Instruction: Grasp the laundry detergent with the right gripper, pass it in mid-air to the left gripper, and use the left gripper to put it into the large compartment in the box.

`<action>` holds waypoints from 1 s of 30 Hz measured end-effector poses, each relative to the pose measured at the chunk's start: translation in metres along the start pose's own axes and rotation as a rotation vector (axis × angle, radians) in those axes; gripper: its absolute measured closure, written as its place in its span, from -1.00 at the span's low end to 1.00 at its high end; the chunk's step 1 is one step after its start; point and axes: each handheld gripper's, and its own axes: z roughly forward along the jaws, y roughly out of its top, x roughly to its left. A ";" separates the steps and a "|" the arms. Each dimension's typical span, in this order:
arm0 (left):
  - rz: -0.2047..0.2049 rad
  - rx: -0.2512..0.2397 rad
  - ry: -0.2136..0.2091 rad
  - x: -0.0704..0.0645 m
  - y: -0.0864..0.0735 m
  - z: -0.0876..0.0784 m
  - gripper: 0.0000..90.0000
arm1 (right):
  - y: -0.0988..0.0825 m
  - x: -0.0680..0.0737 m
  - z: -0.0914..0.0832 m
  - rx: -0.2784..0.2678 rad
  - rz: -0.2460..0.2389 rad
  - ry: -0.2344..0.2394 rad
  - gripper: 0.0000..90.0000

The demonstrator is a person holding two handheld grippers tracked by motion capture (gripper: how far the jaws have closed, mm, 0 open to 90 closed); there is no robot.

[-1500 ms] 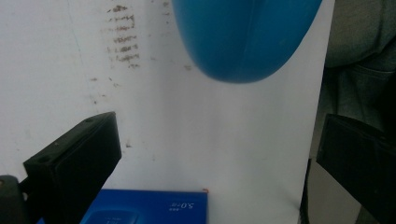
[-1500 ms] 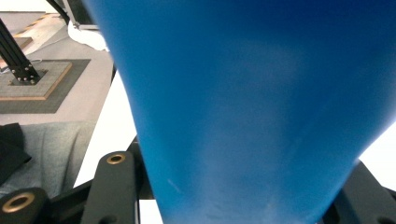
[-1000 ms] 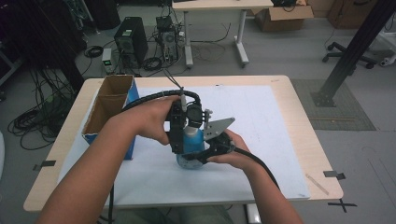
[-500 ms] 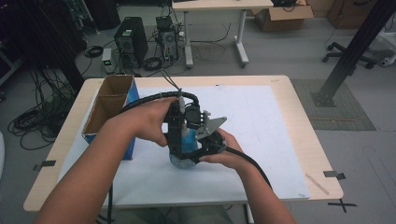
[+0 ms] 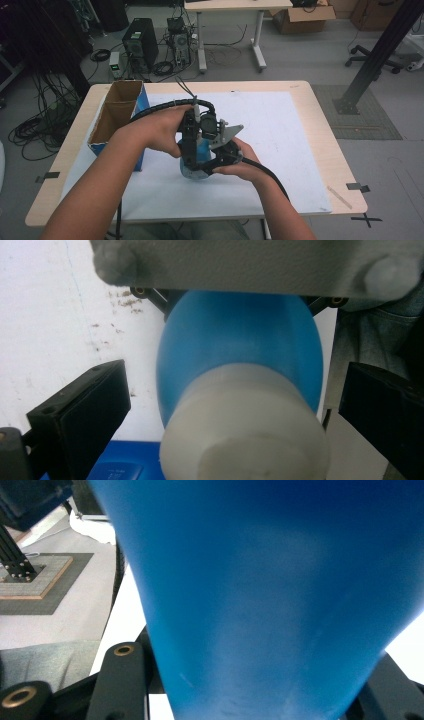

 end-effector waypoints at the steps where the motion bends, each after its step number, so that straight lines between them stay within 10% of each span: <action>1: -0.001 0.000 0.003 0.000 0.000 0.001 -0.99 | 0.000 0.001 0.000 -0.003 0.003 -0.004 0.00; 30: 0.010 0.016 -0.005 -0.001 0.002 0.002 -0.72 | 0.005 0.003 -0.005 -0.023 0.013 0.009 0.00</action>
